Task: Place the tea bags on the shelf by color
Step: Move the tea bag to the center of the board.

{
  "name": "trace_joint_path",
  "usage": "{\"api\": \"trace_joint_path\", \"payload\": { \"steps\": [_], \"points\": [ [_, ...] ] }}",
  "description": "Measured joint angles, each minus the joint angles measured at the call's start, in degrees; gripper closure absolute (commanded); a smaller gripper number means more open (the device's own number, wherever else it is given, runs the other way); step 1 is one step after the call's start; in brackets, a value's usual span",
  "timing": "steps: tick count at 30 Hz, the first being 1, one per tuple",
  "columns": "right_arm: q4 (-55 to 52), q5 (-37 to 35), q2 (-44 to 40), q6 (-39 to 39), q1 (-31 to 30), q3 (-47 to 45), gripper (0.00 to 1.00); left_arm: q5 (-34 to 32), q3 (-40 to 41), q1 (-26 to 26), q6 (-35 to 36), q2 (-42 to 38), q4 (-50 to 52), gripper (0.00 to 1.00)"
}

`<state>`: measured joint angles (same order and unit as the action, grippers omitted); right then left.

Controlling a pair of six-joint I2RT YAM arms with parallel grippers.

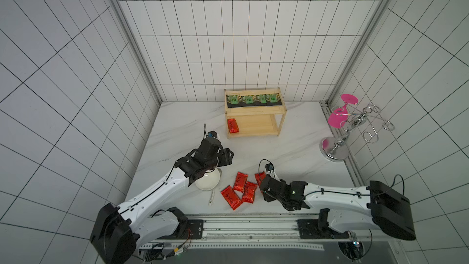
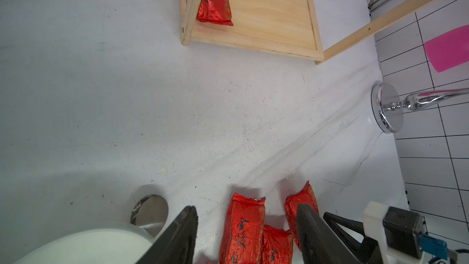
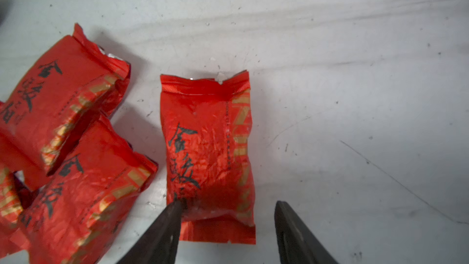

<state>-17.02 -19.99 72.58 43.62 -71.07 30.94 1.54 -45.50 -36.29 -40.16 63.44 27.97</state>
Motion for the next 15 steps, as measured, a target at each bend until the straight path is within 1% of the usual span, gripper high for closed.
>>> {"api": "trace_joint_path", "payload": {
  "steps": [6,9,12,15],
  "points": [
    [3.3,2.5,0.2,-4.1,7.4,-0.3,0.42,1.7,0.0,0.0,-0.2,2.3,-1.3,0.35],
    [4.5,3.9,0.9,-6.6,10.8,-0.3,0.42,4.0,0.0,0.0,-0.1,4.5,-2.7,0.36],
    [5.1,4.8,1.0,-9.2,14.4,-0.3,0.41,6.3,-0.9,-0.6,0.1,7.5,-3.7,0.36],
    [5.3,5.8,0.4,-11.2,17.3,-0.3,0.41,8.7,-2.8,-2.3,0.4,12.0,-4.9,0.36]
  ]
}}
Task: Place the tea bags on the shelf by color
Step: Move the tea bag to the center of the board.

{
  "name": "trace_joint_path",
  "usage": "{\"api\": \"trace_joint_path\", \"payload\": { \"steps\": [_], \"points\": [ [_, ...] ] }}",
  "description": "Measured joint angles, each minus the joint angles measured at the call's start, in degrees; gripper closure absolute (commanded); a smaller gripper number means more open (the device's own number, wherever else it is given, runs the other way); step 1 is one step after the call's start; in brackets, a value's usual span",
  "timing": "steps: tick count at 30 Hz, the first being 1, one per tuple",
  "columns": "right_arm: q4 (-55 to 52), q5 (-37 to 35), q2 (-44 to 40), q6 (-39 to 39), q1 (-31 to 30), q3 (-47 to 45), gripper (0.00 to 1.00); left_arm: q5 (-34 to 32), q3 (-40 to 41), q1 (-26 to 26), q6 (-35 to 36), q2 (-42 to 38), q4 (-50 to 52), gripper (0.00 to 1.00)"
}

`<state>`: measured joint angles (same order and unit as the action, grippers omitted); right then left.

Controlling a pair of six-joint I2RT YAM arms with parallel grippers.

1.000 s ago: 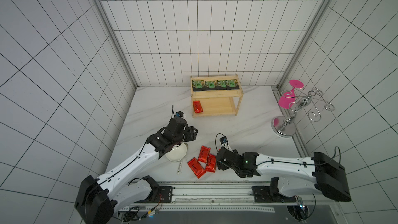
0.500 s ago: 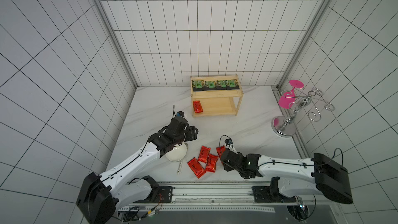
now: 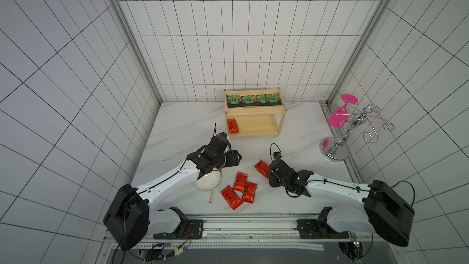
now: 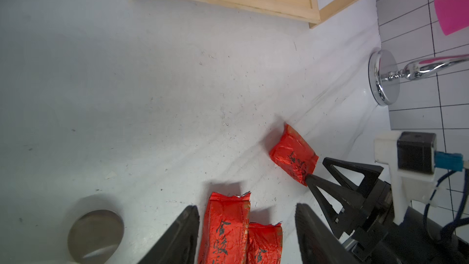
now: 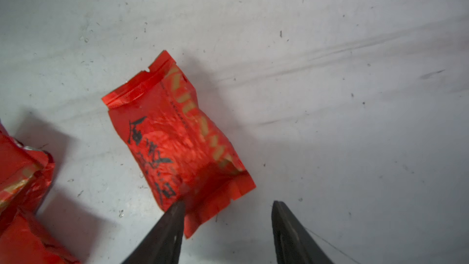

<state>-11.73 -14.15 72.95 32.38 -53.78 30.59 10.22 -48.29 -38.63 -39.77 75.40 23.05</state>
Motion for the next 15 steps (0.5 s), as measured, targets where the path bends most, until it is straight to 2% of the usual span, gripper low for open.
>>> {"api": "trace_joint_path", "payload": {
  "steps": [3,10,13,15],
  "points": [
    [0.2,1.0,-2.8,-0.8,1.6,-0.1,0.43,2.7,-2.7,-2.2,0.8,5.5,-1.8,0.36],
    [11.0,7.1,-13.1,1.9,4.2,-7.5,0.79,6.9,-7.0,-4.9,3.3,16.9,-4.8,0.41],
    [17.1,11.2,-13.2,3.5,7.0,-11.2,0.89,8.0,-8.2,-4.8,4.3,20.5,-5.3,0.47],
    [20.2,13.6,-12.0,4.1,8.6,-12.1,0.91,8.7,-9.0,-4.7,4.7,22.6,-6.0,0.49]
  ]
}}
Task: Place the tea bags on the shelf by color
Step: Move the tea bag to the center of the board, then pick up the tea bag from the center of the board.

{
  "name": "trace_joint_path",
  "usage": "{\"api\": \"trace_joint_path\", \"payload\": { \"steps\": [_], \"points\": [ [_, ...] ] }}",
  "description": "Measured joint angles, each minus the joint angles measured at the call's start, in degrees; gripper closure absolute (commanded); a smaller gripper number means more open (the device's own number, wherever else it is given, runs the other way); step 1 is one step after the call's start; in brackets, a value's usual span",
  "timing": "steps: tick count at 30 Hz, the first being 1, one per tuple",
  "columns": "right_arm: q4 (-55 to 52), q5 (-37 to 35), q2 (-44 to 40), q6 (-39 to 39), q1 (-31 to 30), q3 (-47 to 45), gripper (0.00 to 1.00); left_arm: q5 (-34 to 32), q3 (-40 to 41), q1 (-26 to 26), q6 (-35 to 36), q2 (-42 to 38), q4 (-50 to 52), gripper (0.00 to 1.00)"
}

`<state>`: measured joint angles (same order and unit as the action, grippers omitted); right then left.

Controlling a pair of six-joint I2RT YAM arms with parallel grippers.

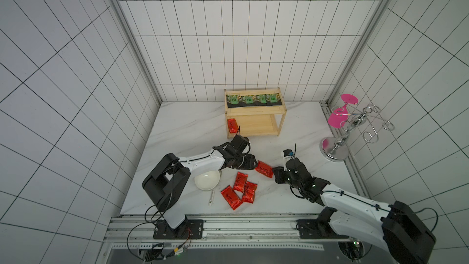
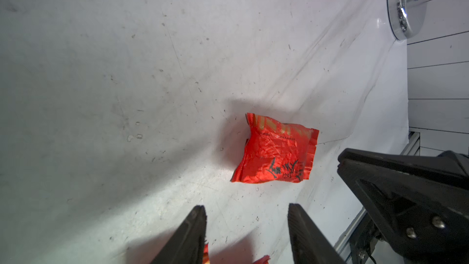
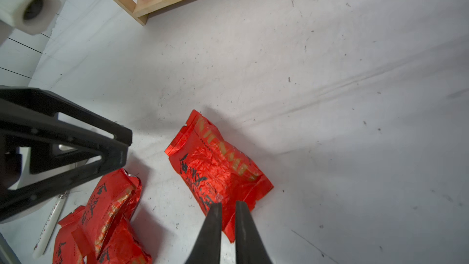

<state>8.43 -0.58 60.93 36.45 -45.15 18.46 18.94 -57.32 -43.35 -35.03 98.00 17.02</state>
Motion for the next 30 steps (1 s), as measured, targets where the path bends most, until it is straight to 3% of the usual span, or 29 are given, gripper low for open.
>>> {"api": "trace_joint_path", "payload": {
  "steps": [8,17,27,30],
  "points": [
    [9.9,7.1,6.3,0.9,4.7,-1.8,0.95,1.5,-0.1,0.1,0.1,4.0,-2.6,0.55],
    [17.4,10.4,14.1,2.1,5.9,-3.8,0.96,3.4,-0.2,0.4,-0.2,6.7,-5.6,0.62],
    [20.5,12.0,15.4,2.7,6.8,-3.8,0.94,5.4,1.9,1.6,-1.4,6.1,-9.1,0.98],
    [17.5,12.5,11.8,3.2,7.6,-3.8,0.89,5.6,3.1,2.3,-1.8,4.4,-9.3,1.00]
  ]
}}
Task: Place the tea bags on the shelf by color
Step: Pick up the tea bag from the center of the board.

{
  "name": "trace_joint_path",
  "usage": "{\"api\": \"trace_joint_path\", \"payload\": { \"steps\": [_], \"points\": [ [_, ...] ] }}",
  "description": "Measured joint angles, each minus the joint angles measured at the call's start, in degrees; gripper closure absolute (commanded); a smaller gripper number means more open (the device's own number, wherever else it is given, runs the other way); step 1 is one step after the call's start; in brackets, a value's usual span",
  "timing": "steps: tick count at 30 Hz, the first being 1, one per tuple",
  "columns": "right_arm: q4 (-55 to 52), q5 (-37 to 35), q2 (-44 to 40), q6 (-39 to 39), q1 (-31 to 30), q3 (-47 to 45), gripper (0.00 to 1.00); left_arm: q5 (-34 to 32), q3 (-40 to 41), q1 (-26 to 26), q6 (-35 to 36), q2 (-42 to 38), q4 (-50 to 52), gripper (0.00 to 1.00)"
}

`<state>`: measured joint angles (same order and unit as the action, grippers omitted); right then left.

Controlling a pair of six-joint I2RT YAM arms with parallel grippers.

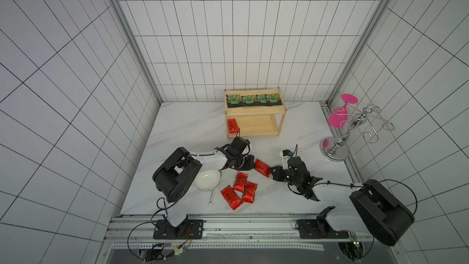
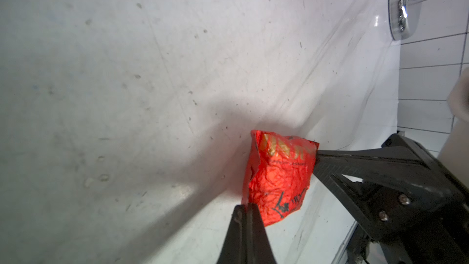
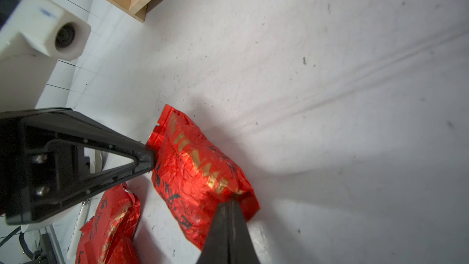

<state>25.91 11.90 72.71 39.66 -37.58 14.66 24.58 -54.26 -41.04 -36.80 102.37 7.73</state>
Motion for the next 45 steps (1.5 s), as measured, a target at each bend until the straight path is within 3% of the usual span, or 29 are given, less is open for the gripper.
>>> {"api": "trace_joint_path", "payload": {
  "steps": [6,13,18,29,34,38,45],
  "points": [
    [-5.0,1.6,-11.5,4.0,3.5,0.0,0.76,2.3,3.9,2.8,-1.4,-7.9,-2.1,1.00],
    [1.6,12.0,-10.0,13.0,8.8,0.0,0.61,7.5,6.0,6.0,-4.9,-13.9,-8.1,1.00],
    [8.4,16.9,-8.9,16.9,9.4,0.0,0.60,9.7,6.0,6.0,-6.3,-14.3,-9.8,1.00],
    [9.8,17.6,-16.5,19.4,11.0,-0.9,0.57,11.2,6.8,6.7,-7.2,-15.2,-10.8,1.00],
    [11.9,18.9,-13.9,20.9,10.9,-0.9,0.57,11.7,7.3,6.7,-7.9,-15.2,-11.5,1.00],
    [15.3,19.8,-9.3,22.5,9.9,-0.9,0.65,12.2,7.3,6.7,-8.6,-15.3,-12.6,1.00],
    [20.0,20.8,-7.1,24.3,8.6,-0.9,0.94,12.6,7.3,6.7,-8.9,-15.3,-13.2,1.00]
  ]
}}
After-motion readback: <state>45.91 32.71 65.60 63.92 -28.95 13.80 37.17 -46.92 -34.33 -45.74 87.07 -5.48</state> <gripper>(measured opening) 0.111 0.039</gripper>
